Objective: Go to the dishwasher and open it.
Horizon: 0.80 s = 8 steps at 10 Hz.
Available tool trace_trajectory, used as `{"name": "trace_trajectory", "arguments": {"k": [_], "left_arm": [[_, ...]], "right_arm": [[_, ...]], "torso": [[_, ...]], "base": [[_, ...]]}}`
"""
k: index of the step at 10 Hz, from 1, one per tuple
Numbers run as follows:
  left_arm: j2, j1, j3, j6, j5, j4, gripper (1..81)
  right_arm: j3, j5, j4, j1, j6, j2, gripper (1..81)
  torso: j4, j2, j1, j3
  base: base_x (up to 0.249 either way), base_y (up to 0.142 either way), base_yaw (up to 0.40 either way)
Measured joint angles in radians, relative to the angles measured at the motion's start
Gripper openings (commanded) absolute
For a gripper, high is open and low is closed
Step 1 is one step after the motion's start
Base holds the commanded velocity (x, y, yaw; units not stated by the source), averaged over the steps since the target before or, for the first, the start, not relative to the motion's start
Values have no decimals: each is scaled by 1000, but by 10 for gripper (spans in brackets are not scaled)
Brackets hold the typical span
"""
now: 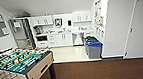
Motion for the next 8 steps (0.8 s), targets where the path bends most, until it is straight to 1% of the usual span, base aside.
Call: {"name": "trace_trajectory", "arguments": {"k": [4, 8], "left_arm": [[0, 0, 0, 0, 0, 0, 811], [0, 9, 1, 0, 3, 0, 811]], "right_arm": [[0, 0, 0, 0, 0, 3, 811], [-7, -6, -1, -10, -1, 5, 811]], "torso": [[0, 0, 0, 0], [0, -1, -1, 0]], "base": [[0, 0, 0], [80, 0, 0]]}}
